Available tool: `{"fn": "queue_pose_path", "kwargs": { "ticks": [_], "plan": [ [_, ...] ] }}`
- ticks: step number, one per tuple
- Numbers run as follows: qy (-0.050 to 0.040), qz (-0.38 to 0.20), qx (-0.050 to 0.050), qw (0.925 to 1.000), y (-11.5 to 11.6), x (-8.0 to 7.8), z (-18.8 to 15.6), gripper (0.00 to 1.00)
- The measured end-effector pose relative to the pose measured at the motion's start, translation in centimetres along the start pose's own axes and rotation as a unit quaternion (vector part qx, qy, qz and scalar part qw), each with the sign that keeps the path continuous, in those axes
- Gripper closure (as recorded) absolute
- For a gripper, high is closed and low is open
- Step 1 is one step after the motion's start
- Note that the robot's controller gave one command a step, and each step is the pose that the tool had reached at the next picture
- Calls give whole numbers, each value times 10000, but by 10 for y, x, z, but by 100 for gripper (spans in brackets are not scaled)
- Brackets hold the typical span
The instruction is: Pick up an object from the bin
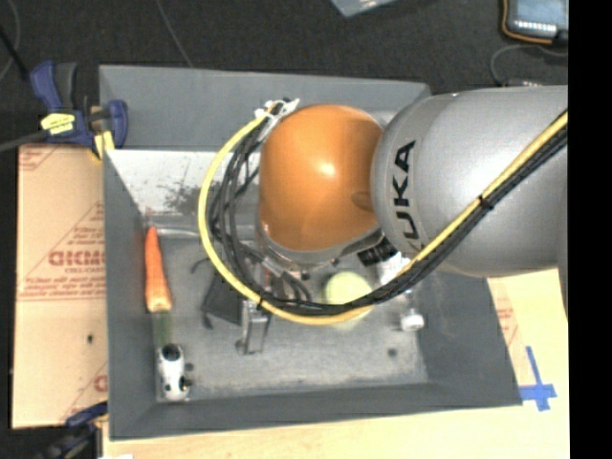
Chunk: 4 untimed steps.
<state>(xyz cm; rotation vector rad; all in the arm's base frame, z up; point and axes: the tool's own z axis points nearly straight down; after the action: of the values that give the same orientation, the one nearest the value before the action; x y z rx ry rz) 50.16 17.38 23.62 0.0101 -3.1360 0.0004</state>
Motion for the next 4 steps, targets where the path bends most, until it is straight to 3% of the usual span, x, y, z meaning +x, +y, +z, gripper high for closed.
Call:
{"fn": "queue_pose_path", "kwargs": {
  "ticks": [1, 2, 3, 4],
  "plan": [
    [-38, 23, -10, 10000, -1, -1, -5, 0],
    [-75, -179, -15, 9998, -1, -15, 38, 0],
    [-41, 42, -15, 10000, -19, -15, 85, 0],
    [-85, 7, -26, 10000, -25, -32, 166, 100]
  ]
}}
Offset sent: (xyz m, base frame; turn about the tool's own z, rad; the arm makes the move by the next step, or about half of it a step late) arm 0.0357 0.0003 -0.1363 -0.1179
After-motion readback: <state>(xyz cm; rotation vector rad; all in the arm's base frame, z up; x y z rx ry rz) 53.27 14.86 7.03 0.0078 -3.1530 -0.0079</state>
